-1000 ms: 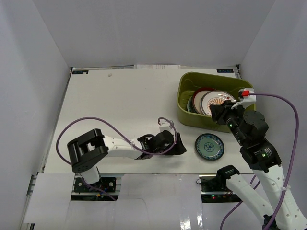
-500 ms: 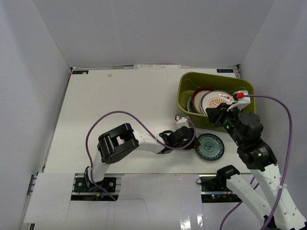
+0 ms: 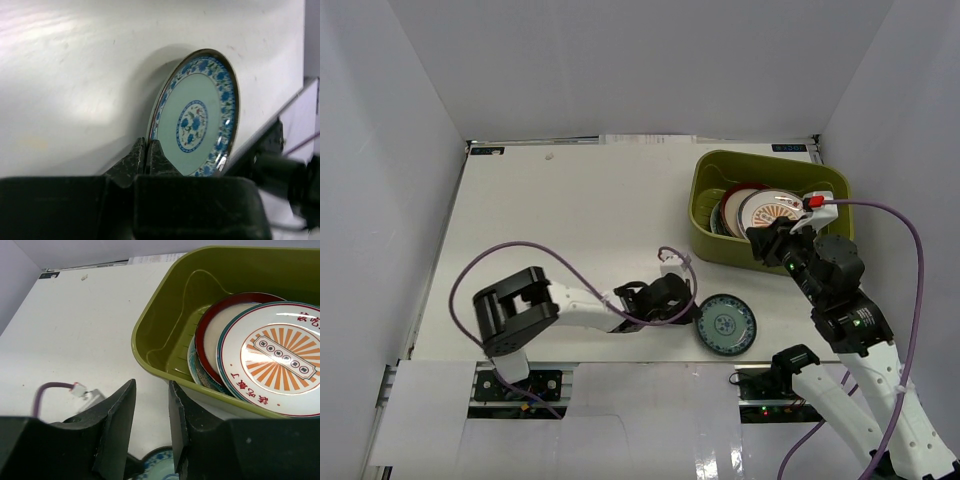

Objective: Place the plates into the plastic bin on the countertop

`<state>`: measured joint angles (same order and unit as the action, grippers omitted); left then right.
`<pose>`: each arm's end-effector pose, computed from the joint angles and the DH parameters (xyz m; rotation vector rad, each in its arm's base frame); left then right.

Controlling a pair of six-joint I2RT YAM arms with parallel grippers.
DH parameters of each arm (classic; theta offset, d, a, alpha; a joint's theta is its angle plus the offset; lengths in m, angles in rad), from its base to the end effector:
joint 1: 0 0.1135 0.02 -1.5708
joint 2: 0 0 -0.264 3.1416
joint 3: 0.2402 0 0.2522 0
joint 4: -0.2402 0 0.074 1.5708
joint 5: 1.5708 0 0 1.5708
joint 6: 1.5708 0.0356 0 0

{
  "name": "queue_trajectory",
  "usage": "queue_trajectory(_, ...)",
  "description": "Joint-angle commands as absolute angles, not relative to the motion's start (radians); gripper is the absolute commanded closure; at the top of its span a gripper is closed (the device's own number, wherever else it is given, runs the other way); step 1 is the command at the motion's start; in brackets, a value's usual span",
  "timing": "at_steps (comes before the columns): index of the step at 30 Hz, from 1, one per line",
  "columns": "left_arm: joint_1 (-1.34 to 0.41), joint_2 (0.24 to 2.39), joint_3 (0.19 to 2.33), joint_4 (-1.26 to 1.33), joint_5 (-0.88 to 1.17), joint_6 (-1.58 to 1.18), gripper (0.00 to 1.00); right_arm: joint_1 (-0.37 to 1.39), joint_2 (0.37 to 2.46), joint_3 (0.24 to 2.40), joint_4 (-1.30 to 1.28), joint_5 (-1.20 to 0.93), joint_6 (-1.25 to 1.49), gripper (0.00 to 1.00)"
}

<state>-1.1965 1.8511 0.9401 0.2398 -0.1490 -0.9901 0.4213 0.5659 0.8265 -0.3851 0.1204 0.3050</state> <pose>0.1424 -0.3481 0.1425 0.1635 2.4301 -0.9602 0.1175 0.0480 0.3626 -0.0086 1.7138 0.4402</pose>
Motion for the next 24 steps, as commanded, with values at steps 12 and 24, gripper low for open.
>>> queue_trajectory(12, -1.167, 1.207, 0.987, 0.062, -0.279, -0.761, 1.00, 0.426, 0.396, 0.862, -0.242, 0.279, 0.380, 0.62)
queue_trajectory(24, -0.979, 1.842, 1.679, -0.107, -0.143, -0.614, 1.00, 0.426, 0.307, 0.930, -0.258, 0.399, 0.348, 0.62)
